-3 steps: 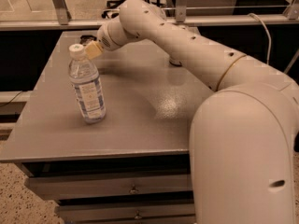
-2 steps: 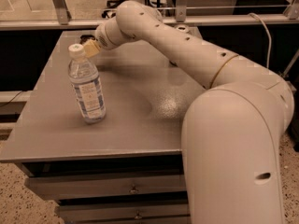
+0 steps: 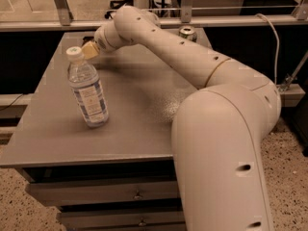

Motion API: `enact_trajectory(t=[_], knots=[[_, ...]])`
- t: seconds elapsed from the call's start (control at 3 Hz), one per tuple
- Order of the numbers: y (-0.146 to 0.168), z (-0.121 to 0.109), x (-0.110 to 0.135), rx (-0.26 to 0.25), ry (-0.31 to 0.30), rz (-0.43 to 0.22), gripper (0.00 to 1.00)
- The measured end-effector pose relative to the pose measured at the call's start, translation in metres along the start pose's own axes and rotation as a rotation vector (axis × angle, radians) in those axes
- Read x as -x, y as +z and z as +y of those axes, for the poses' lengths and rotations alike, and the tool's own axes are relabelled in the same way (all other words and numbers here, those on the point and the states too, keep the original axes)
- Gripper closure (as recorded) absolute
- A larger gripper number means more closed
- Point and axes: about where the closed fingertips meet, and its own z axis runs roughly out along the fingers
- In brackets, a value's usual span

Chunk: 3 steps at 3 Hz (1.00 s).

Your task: Pick rxbar chocolate

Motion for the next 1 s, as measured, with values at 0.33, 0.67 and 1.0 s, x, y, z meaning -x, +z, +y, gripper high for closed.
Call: enact_trajectory(t=[0.33, 0.67, 1.0], knots=[[0.0085, -0.0028, -0.0046, -0.009, 0.014, 0.007, 0.02], [0.0098, -0.0034, -0.0085, -0.017, 0.021, 0.010, 0.23], [0.0063, -0.0091, -0.0074, -0.034, 0.016, -0.009, 0.47]])
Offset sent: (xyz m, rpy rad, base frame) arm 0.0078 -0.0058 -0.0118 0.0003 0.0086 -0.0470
